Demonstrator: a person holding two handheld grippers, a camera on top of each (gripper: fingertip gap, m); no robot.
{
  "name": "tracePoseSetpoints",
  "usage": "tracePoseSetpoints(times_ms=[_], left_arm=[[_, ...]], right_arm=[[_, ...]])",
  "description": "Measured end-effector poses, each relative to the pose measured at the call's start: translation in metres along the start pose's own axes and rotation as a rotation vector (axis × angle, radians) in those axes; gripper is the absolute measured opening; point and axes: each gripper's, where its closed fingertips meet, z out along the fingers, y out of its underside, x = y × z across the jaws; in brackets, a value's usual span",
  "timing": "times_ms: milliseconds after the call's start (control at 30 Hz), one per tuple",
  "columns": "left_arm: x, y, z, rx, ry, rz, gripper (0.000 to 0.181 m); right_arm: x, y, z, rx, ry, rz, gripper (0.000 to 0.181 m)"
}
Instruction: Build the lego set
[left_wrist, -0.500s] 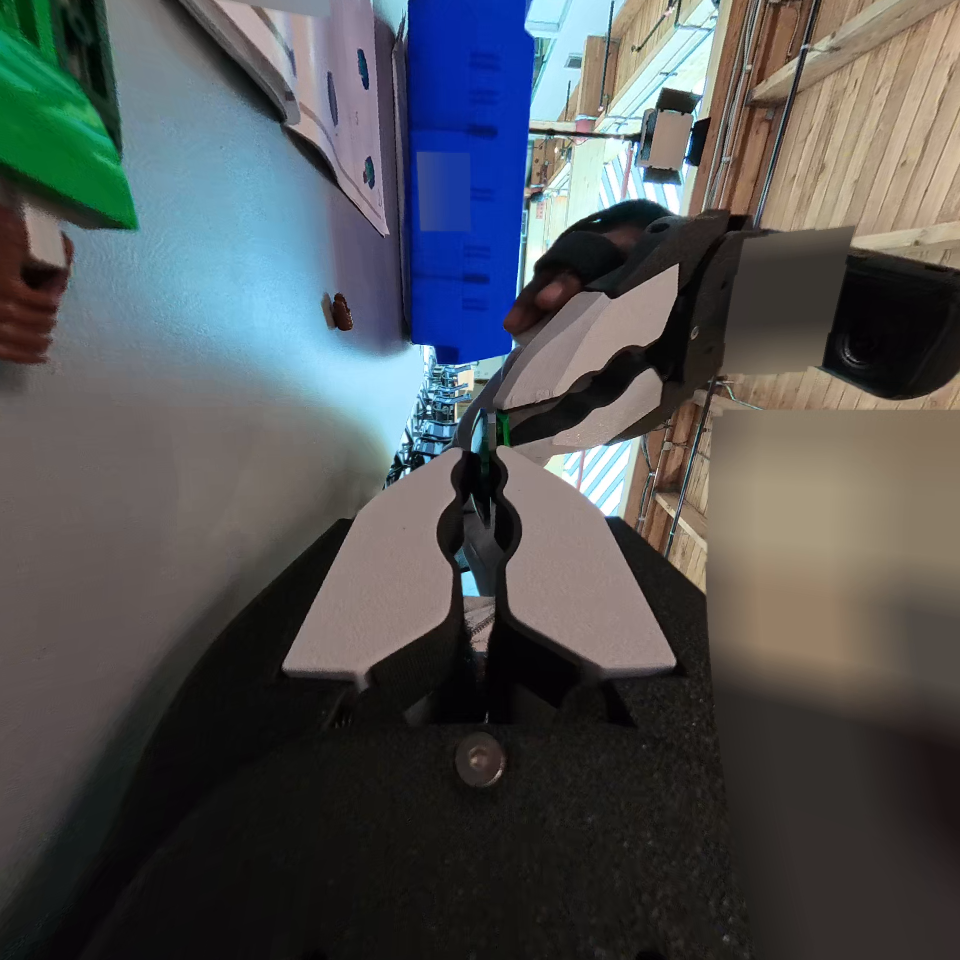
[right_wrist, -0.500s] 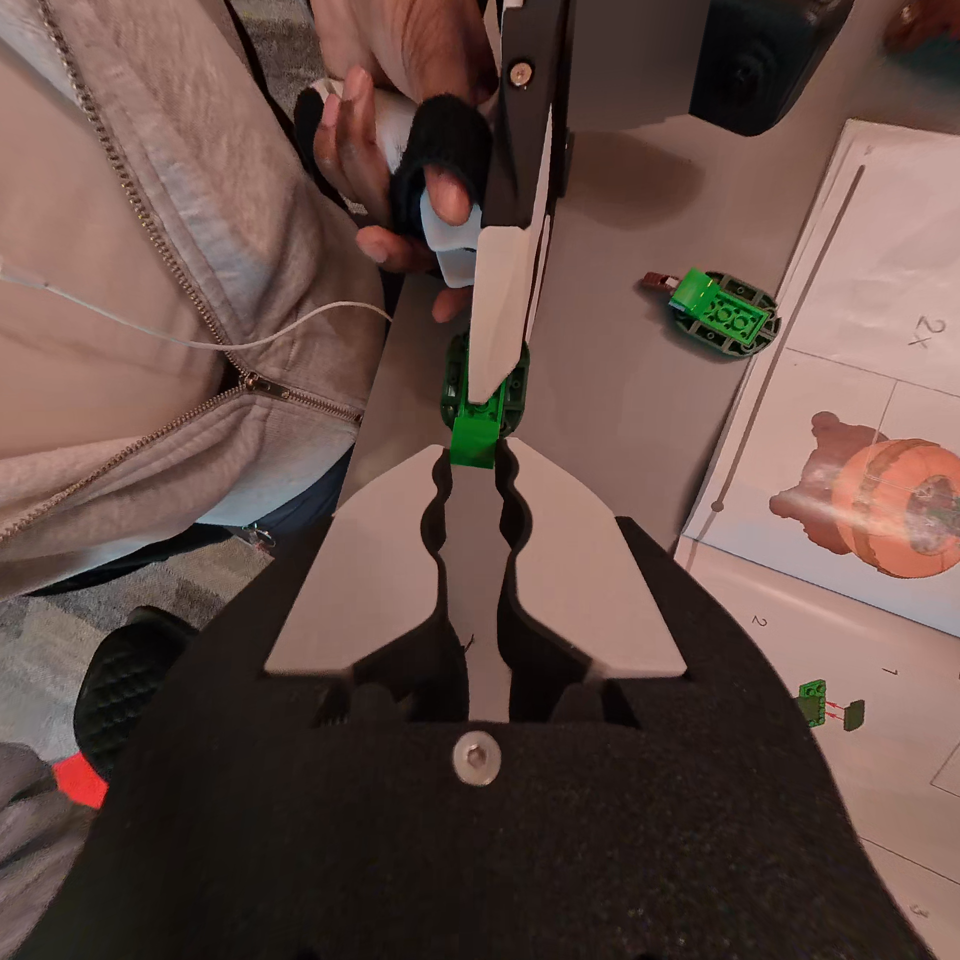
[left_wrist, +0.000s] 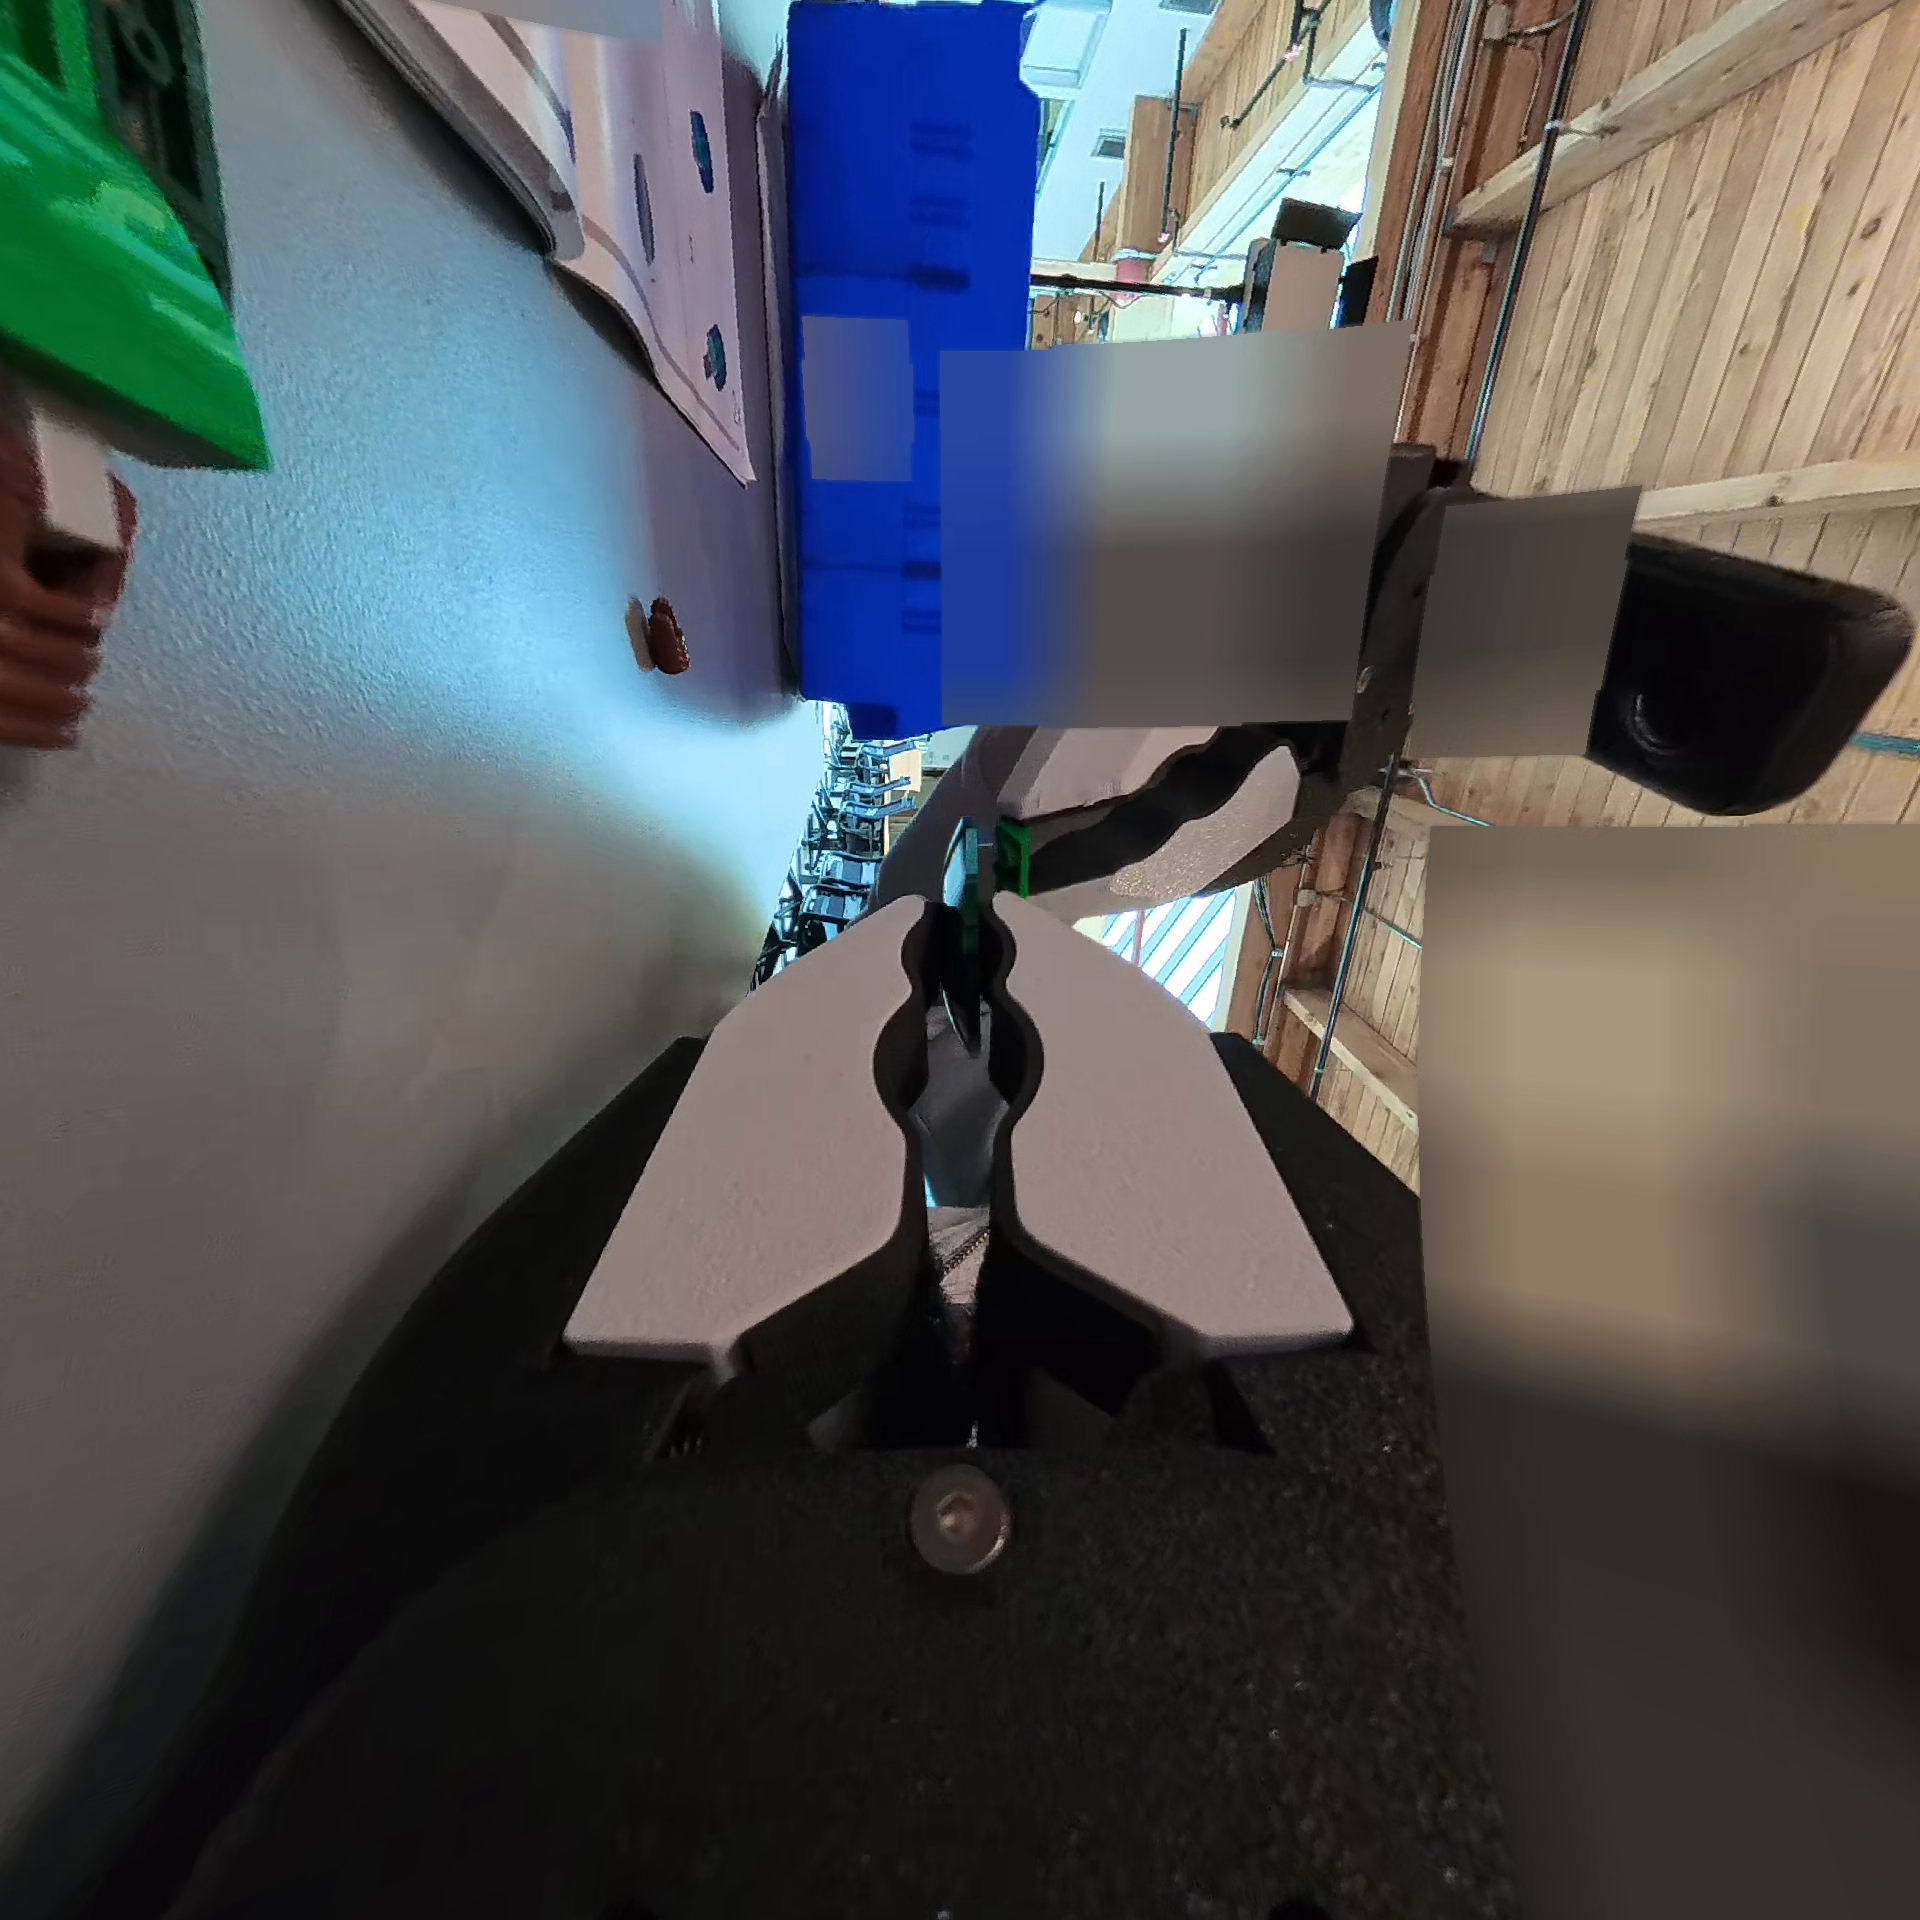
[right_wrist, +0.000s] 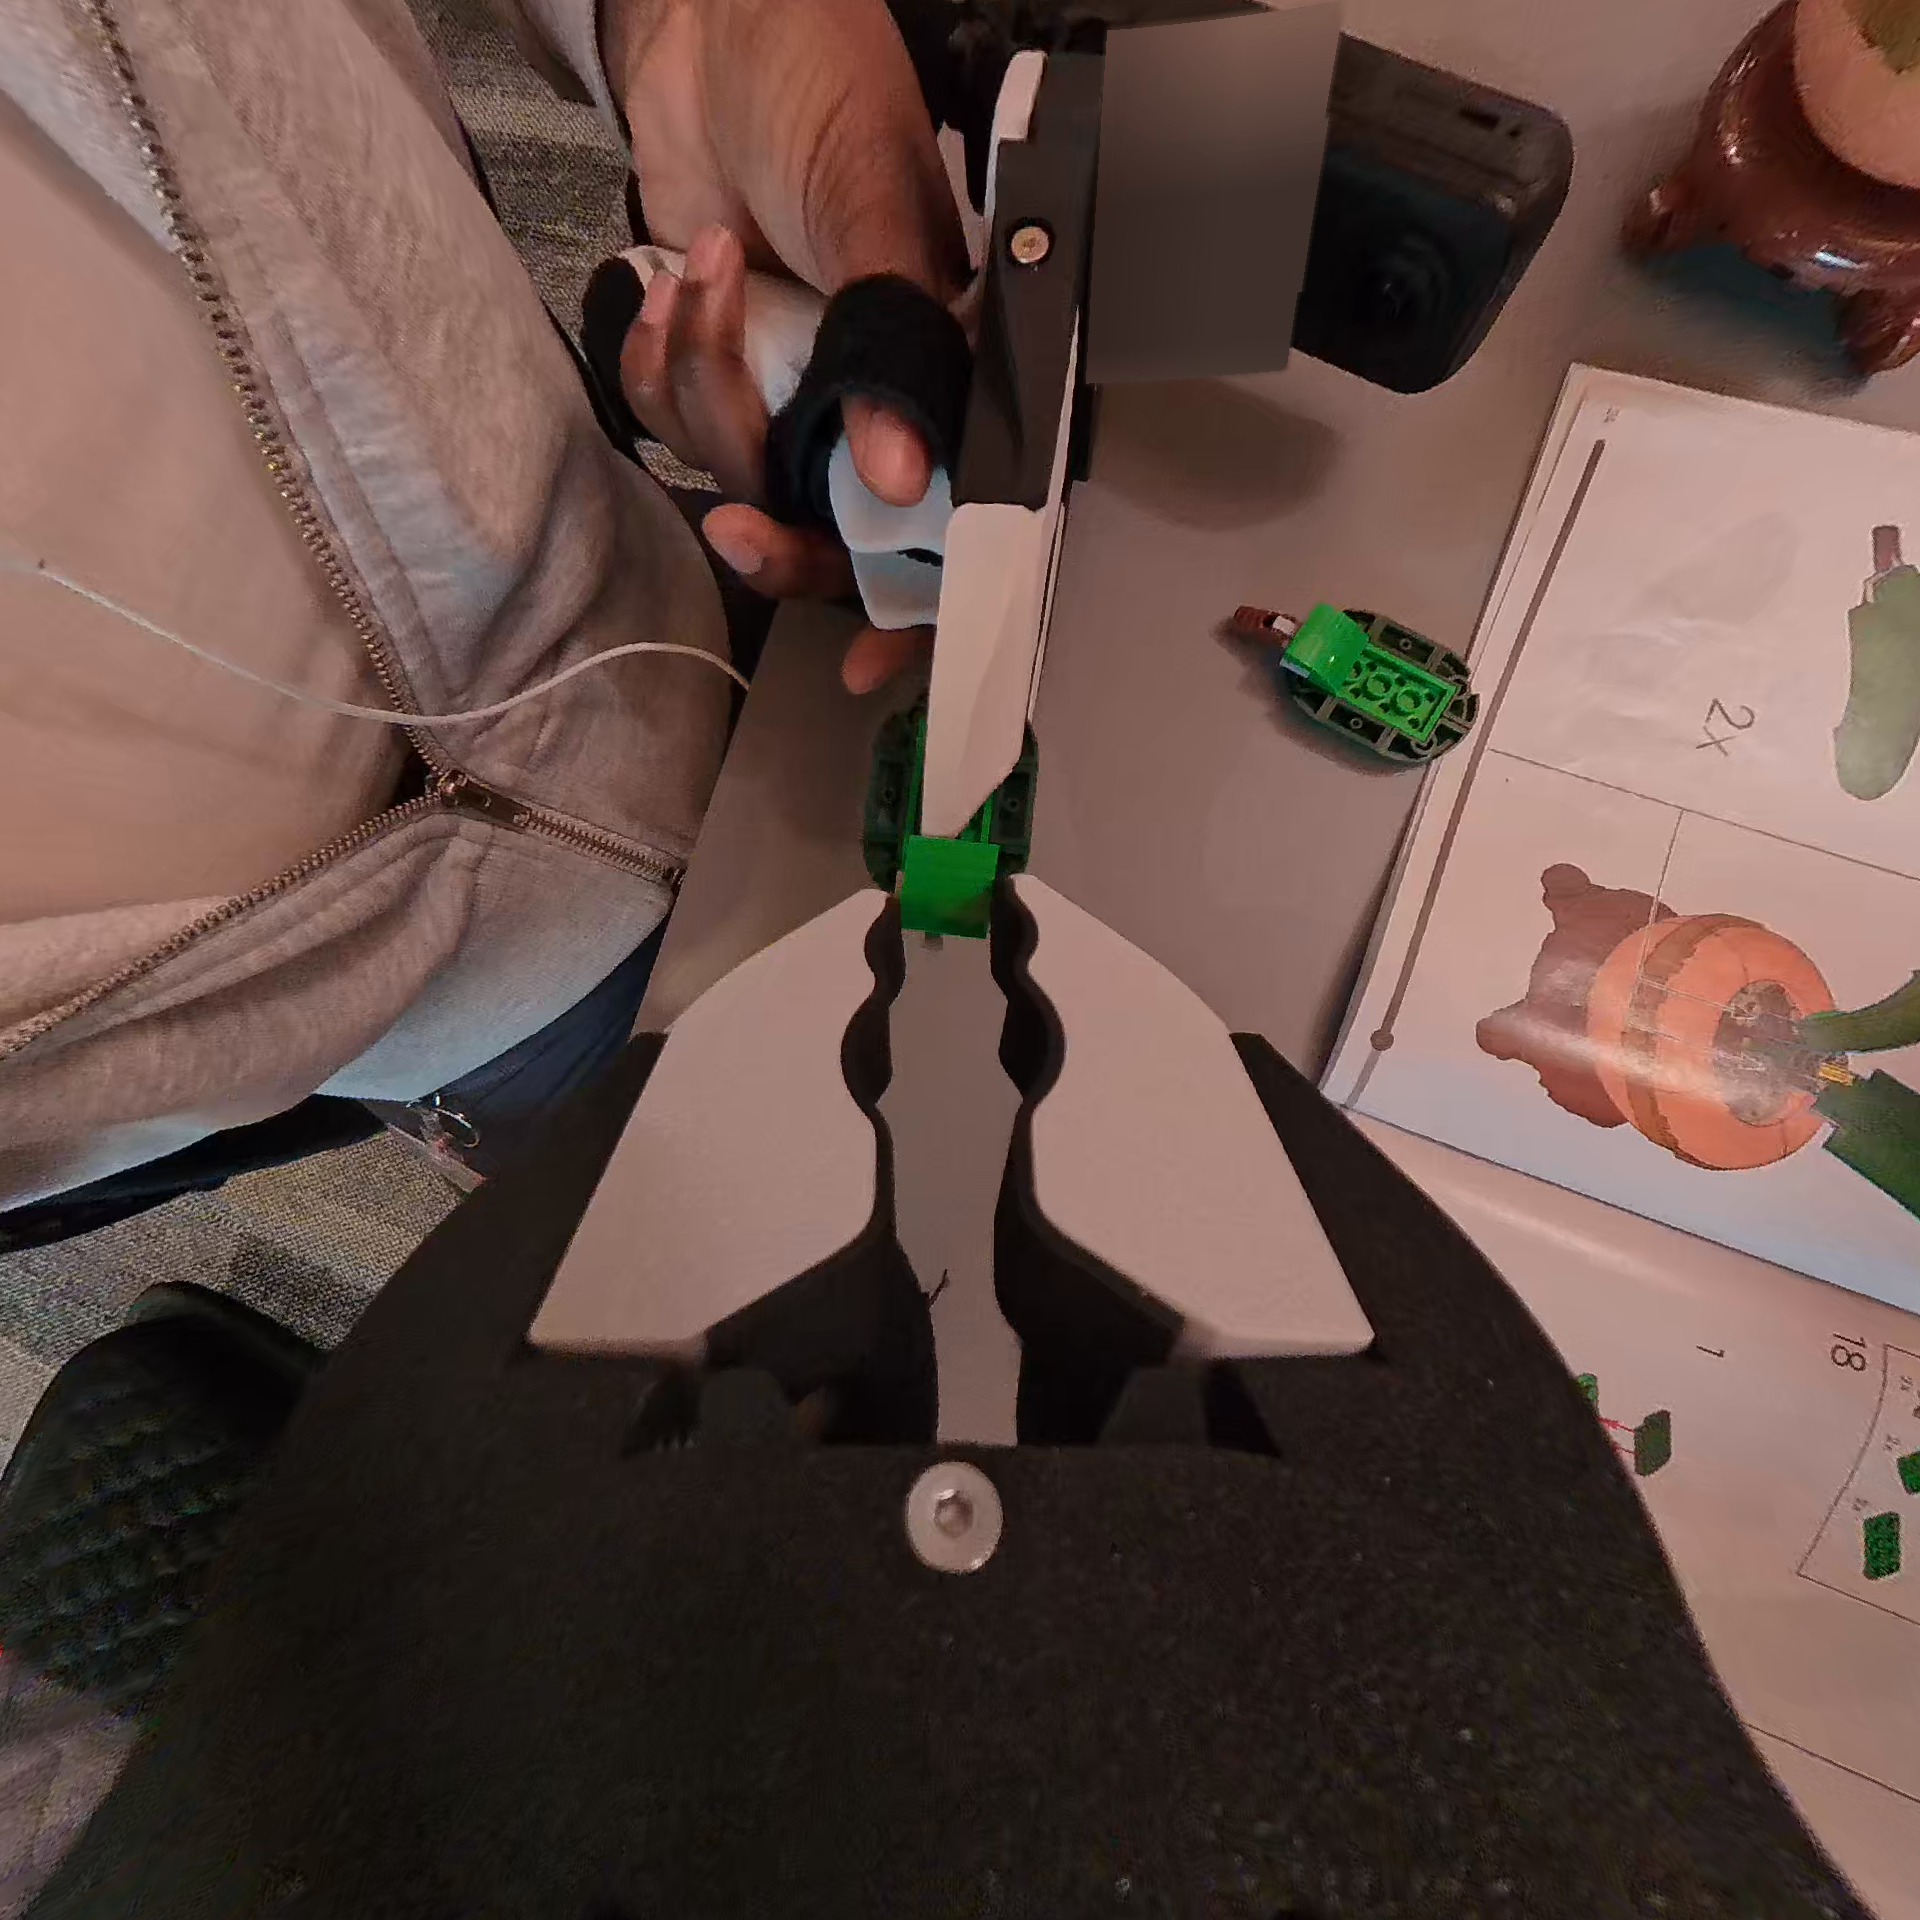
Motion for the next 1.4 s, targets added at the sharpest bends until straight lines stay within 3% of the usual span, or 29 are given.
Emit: tracePoseSetpoints(times_ms=[533,733,1000,1400], left_arm=[[-0.001,0.001,0.004,-0.008,-0.002,0.028,0.005],[-0.006,-0.010,-0.012,0.056,-0.087,0.155,0.005],[-0.015,-0.020,-0.052,0.161,-0.213,0.271,0.005],[-0.017,-0.020,-0.058,0.179,-0.220,0.278,0.006]], right_arm=[[-0.003,0.002,0.000,-0.038,0.051,-0.055,0.016],[-0.003,0.013,-0.009,-0.010,0.081,-0.023,0.016],[0.005,0.051,0.027,-0.068,0.152,0.086,0.016],[0.009,0.054,0.040,-0.056,0.160,0.114,0.016]])
